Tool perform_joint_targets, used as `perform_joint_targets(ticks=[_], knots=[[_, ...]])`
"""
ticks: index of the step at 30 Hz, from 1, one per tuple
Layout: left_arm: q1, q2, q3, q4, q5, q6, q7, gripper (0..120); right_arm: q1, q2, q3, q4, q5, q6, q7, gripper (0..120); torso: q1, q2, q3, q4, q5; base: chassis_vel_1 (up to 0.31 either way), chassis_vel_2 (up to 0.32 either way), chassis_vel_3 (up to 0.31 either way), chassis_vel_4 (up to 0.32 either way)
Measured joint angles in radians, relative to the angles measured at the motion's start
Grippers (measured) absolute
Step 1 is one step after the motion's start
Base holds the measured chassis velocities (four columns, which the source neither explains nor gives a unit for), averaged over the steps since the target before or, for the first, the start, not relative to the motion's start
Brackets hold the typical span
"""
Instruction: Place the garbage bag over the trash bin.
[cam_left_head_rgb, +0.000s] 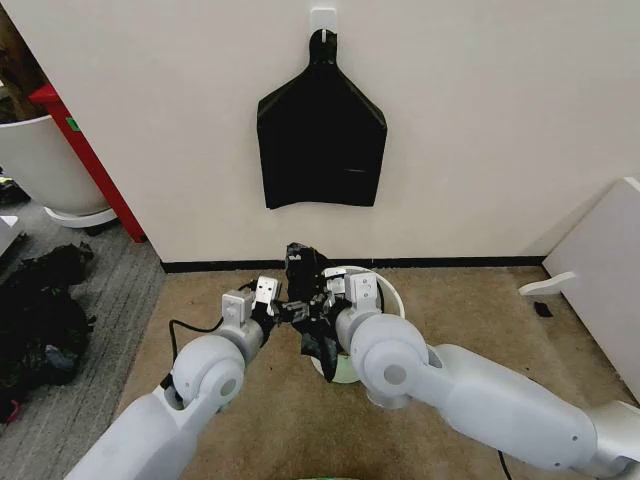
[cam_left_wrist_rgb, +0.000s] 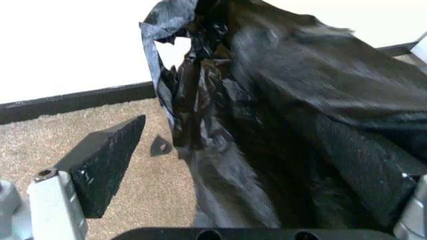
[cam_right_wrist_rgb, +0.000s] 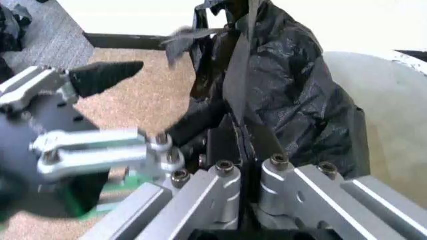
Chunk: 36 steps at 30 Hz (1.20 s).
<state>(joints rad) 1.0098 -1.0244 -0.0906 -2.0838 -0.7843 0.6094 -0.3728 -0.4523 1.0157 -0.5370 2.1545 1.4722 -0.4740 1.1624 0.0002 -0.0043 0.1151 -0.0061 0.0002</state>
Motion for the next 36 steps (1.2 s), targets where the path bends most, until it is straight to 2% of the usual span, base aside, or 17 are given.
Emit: perform_joint_targets(ticks=[9, 21, 36], knots=[[-0.016, -0.024, 0.023, 0.052, 0.017, -0.007, 0.0, 100, 0.005, 0.003, 0.007, 0.005, 0.006, 0.001, 0.0, 0, 0.0, 0.0, 0.0, 0.0002, -0.0002, 0.0, 0.0, 0.0, 0.0], [-0.039, -0.046, 0.049, 0.067, 0.008, -0.001, -0.015, 100, 0.017, 0.023, -0.006, 0.005, 0.013, 0.002, 0.003, 0, 0.0, 0.0, 0.0, 0.0001, -0.0001, 0.0, 0.0, 0.0, 0.0], [-0.078, -0.102, 0.1, 0.149, 0.005, 0.008, -0.038, 100, 0.025, 0.022, 0.001, 0.018, 0.026, 0.008, 0.004, 0, 0.0, 0.0, 0.0, 0.0001, -0.0001, 0.0, 0.0, 0.0, 0.0]])
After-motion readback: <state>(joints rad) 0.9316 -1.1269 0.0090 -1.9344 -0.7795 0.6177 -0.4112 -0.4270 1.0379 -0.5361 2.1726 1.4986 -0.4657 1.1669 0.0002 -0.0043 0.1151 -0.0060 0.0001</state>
